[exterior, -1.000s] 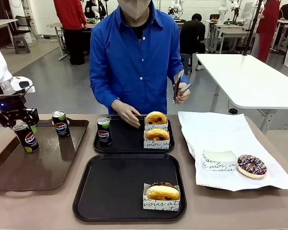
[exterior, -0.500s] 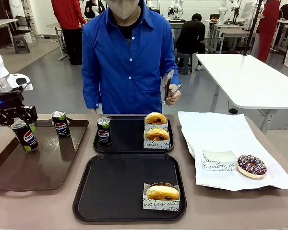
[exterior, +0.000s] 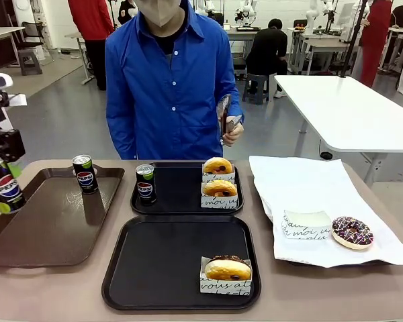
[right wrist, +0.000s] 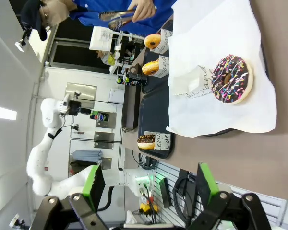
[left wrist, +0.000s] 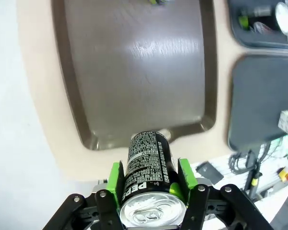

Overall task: Set up donuts and drinks on trays.
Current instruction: Pick up one Pepsi coke from the Handle tray and place it on the Flat Tray without a Pepsi coke.

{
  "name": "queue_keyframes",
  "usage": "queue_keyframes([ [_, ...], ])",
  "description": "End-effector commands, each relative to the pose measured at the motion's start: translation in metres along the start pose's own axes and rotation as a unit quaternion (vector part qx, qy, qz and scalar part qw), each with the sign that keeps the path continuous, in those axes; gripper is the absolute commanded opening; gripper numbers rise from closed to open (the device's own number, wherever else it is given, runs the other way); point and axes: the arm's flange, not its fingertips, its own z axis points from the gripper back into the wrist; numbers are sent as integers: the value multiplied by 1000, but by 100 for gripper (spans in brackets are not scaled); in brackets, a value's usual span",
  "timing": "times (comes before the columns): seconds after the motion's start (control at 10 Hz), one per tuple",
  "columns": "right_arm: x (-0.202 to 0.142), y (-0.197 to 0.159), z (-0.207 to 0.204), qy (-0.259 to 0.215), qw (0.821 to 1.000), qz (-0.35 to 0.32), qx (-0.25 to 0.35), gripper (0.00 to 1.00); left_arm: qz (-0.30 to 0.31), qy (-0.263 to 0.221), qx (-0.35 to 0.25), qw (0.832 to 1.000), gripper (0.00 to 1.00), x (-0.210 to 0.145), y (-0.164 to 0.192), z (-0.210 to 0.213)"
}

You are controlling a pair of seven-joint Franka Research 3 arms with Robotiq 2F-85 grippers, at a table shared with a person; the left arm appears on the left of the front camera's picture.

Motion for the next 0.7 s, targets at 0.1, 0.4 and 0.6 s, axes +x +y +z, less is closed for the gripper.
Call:
queue_keyframes([
  [0.1,1,1,0,-5,1000,8,10,100,-16,-44,22,999,0,-41,-7,12],
  [0.4,1,1,0,-5,1000,8,10,100,-11,-11,9,1000,0,-21,-9,13],
  [0.6,1,1,0,-5,1000,8,10,100,-11,-11,9,1000,0,-21,-9,13],
])
